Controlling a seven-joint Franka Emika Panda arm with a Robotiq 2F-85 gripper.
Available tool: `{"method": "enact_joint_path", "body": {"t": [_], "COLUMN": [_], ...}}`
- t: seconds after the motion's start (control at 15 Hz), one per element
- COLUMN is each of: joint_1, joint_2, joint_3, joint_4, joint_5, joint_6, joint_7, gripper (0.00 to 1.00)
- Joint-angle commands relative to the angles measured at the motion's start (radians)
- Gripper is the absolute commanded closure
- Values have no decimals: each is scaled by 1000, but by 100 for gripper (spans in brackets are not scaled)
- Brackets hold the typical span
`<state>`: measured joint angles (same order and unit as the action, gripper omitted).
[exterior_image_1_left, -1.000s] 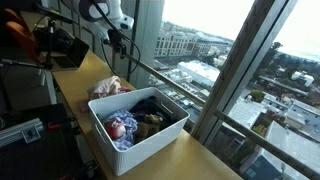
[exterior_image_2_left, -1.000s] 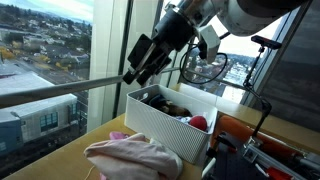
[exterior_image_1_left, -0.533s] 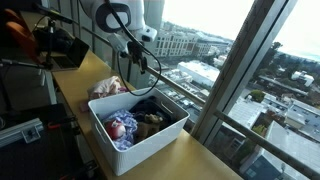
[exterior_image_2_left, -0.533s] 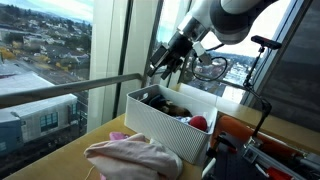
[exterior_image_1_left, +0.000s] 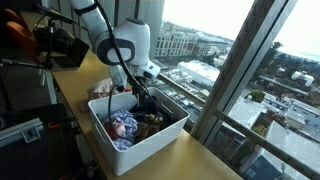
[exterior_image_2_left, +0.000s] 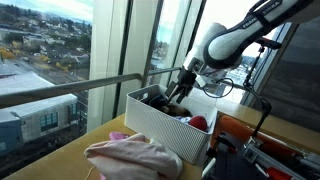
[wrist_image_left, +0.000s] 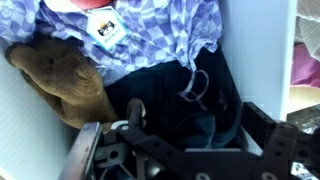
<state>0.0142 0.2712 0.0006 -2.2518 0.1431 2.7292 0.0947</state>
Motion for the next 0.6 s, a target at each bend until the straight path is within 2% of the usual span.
{"method": "enact_joint_path", "body": {"t": [0.0, 0.53], "joint_1": [4, 28], "joint_2": [48, 210], "joint_3": [-27, -140], "joint_4": [12, 21], "joint_5": [-36, -165], "joint_6": [14, 82], "joint_7": [41, 107], "gripper": [0, 0]}}
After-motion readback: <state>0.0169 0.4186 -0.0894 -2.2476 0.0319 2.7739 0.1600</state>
